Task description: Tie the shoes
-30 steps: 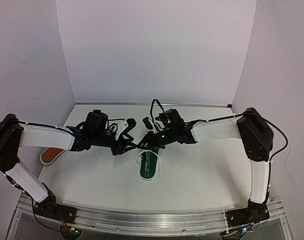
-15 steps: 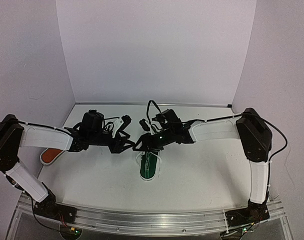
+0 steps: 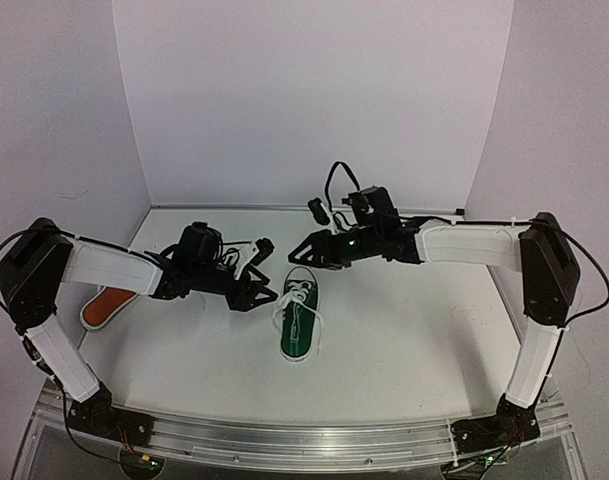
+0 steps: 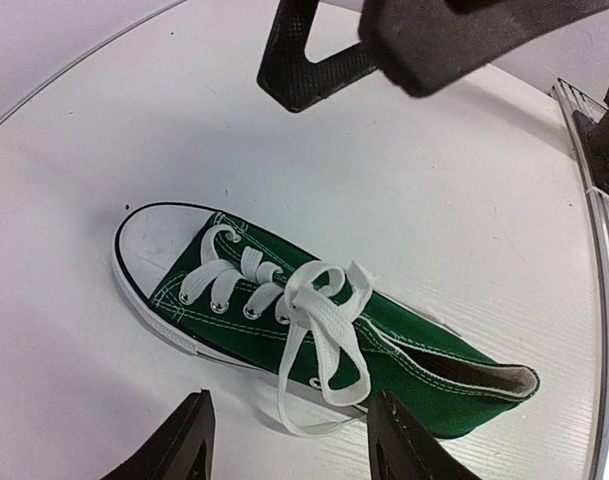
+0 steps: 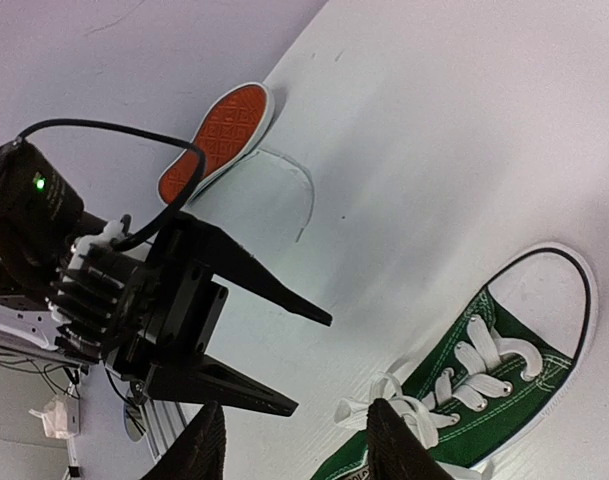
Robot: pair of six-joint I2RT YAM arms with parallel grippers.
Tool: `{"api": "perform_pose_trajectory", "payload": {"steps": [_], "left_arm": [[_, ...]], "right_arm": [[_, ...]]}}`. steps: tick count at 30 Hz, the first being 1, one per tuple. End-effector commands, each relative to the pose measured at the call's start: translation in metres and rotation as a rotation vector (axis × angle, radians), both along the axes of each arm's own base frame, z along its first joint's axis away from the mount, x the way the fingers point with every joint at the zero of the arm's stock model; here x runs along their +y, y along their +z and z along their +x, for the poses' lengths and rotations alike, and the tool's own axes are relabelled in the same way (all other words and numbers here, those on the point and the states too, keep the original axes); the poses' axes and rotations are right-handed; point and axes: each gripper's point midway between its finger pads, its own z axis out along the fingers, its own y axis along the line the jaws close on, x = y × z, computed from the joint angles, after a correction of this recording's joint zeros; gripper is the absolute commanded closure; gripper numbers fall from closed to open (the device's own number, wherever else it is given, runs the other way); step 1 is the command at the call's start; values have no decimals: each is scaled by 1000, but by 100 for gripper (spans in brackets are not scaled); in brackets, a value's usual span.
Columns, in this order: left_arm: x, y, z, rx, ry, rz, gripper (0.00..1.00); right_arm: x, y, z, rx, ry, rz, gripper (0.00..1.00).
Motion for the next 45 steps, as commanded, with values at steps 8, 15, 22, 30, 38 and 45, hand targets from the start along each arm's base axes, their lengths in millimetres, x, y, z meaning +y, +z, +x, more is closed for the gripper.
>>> {"api": "perform_pose_trajectory", "payload": {"steps": [8, 15, 22, 30, 38, 45], "left_arm": [[-25, 9, 0, 20, -122, -47, 44], [-28, 7, -2, 45, -146, -56, 39], [-31, 5, -1, 49, -155, -54, 38], [-35, 1, 1, 58, -161, -52, 38], [-34, -4, 5, 56, -142, -27, 52], [-27, -9, 10, 48, -100, 11, 79]], "right_arm": [[-2, -62, -5, 30, 62, -127, 67], [0, -76, -7, 43, 92, -150, 69], [0, -91, -4, 52, 95, -181, 71], [1, -93, -8, 58, 115, -178, 76], [0, -86, -10, 48, 118, -170, 97], [-5, -73, -9, 22, 91, -172, 100]]}}
